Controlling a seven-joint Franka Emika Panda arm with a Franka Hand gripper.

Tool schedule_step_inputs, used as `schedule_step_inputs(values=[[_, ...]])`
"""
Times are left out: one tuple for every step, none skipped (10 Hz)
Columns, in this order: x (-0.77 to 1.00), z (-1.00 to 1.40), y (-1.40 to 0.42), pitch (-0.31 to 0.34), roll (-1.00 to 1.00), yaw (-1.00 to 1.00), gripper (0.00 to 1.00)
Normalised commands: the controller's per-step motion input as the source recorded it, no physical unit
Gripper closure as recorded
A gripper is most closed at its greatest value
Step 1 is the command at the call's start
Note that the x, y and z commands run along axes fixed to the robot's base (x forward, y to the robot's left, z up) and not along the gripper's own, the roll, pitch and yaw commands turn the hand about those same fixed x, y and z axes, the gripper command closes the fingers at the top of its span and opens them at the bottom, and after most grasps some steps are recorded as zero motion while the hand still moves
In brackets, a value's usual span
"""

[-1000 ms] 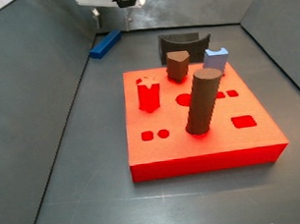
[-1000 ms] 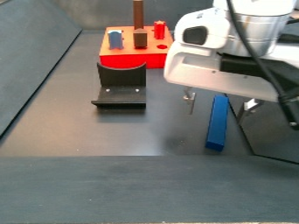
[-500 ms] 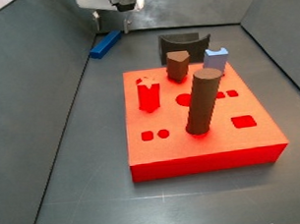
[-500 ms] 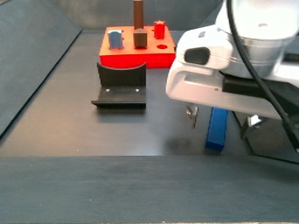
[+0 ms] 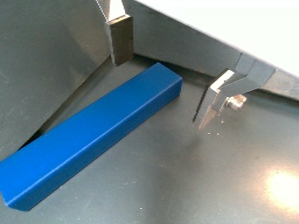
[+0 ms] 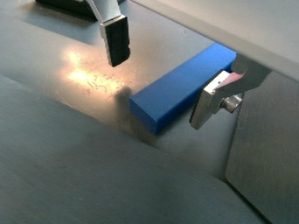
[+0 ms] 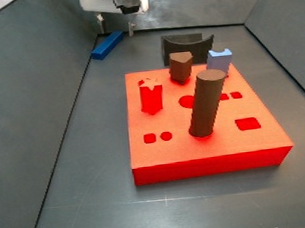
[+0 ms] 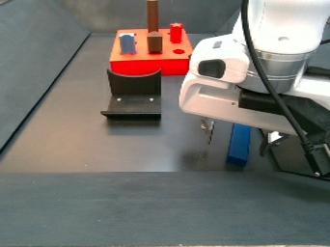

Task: Pick up the rectangle object. Move up. Place the rectangle object on the fixture. Regrasp the rectangle object. Move to above the board. Insert the rectangle object.
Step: Pick up the rectangle object.

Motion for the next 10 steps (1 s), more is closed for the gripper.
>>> schedule_step_inputs(values=[[0.0,-0.77,0.0,-0.163,-0.13,0.0,0.0],[0.0,-0.79,-0.04,-0.176,-0.11,0.0,0.0],[0.0,-0.78,-0.05,-0.179,-0.11,0.0,0.0],[0.07,-0.78,-0.17,-0.2,-0.09,0.0,0.0],[0.11,-0.83,-0.29,-0.203,-0.05,0.0,0.0],[0.02,-0.76,-0.16,-0.196,-0.09,0.0,0.0],[0.0,-0.65,0.0,-0.189,-0.17,-0.01,0.0],[0.0,-0.61,0.01,-0.174,-0.21,0.0,0.0],[0.0,-0.52,0.0,-0.164,-0.18,0.0,0.0],[-0.05,-0.37,0.0,-0.183,-0.17,0.0,0.0]])
